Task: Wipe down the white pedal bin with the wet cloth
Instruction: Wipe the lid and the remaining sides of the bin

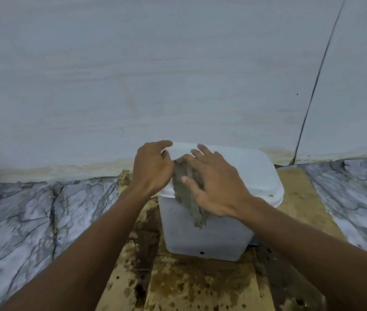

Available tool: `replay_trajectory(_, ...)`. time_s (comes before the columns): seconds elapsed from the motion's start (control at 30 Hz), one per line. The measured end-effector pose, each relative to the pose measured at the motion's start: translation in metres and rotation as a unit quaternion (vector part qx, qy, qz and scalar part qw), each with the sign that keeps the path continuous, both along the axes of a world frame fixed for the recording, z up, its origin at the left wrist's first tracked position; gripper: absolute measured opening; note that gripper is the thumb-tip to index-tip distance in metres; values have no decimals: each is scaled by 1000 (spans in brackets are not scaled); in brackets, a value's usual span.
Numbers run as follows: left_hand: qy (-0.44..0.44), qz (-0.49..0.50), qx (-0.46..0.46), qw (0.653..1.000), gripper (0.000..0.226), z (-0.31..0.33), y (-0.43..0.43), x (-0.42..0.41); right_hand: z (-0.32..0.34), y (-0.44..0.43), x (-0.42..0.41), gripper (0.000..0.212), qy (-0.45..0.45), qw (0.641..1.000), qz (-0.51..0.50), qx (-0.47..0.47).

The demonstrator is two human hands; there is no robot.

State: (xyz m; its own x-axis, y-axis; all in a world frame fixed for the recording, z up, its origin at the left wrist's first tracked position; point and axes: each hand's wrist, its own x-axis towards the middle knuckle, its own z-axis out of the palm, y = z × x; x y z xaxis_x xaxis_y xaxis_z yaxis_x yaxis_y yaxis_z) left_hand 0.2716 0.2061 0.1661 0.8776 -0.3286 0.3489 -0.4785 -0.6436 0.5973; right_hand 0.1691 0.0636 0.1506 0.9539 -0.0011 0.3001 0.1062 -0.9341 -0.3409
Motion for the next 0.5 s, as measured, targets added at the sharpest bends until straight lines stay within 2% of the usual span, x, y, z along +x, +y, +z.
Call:
replay_trajectory(0.07, 8, -35, 46, 998, 34, -12, 5, 12, -12, 14, 9, 69, 21, 996, 8, -90)
replay_trajectory(0.13, -17, -64, 77, 995, 35, -22, 6, 14, -23, 13, 14, 71, 6, 991, -8, -135)
replay_trajectory(0.27, -56, -67, 74, 993, 49, -26, 8, 17, -35, 0, 8, 66, -41, 988, -32, -144)
replay_trajectory(0.4, -16, -15, 100, 995, 53, -19, -4, 22, -45, -9, -6, 62, -65, 984, -36, -160)
replay_trajectory(0.5, -39, -53, 118, 991, 49, -19, -14, 17, -55, -21, -19, 55, -112, 981, -67, -145)
